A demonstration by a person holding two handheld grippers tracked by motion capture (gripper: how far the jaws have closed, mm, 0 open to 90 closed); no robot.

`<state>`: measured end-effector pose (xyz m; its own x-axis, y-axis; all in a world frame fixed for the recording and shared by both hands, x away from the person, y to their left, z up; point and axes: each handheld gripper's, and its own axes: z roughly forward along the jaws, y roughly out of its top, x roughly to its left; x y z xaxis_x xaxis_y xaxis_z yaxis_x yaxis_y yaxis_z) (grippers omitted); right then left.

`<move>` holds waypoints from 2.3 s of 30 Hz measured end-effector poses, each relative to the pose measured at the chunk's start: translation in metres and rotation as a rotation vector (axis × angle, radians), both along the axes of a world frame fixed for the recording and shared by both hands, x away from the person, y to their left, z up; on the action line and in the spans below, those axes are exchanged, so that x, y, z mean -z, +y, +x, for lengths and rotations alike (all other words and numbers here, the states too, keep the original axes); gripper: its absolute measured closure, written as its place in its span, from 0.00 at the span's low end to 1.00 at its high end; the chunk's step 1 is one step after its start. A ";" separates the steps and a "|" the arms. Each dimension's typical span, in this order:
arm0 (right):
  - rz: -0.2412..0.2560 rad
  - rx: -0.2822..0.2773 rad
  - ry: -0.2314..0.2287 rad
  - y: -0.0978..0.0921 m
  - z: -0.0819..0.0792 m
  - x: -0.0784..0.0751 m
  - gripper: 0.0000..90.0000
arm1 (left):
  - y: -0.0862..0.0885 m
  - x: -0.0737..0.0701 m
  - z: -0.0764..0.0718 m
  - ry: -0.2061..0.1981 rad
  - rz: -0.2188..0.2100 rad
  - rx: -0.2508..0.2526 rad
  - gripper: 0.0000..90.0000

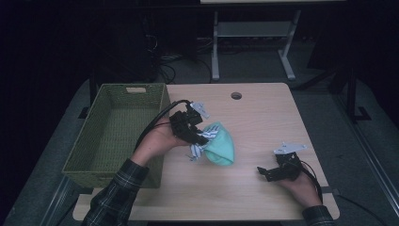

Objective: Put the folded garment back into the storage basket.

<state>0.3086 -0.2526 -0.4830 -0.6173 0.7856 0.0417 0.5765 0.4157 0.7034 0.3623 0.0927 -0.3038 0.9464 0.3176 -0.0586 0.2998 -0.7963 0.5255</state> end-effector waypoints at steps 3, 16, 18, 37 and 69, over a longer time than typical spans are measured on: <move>0.000 0.001 0.000 0.000 0.000 0.000 0.03 | 0.007 -0.005 0.001 -0.007 0.001 -0.012 0.82; -0.002 0.003 0.000 0.000 0.000 0.000 0.02 | 0.037 -0.024 0.003 -0.031 -0.007 -0.068 0.82; -0.002 0.003 0.000 0.000 0.000 0.000 0.02 | 0.044 -0.026 0.003 -0.032 -0.006 -0.080 0.82; -0.001 0.003 0.000 0.000 0.000 0.000 0.02 | 0.094 -0.040 0.002 -0.082 -0.006 -0.217 0.82; -0.001 0.003 0.001 0.000 0.000 0.000 0.02 | 0.170 -0.053 0.001 -0.153 0.025 -0.432 0.82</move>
<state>0.3088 -0.2525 -0.4831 -0.6146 0.7877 0.0414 0.5783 0.4143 0.7028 0.3637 0.2632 -0.2511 0.7243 0.6844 0.0840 0.5273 -0.6282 0.5721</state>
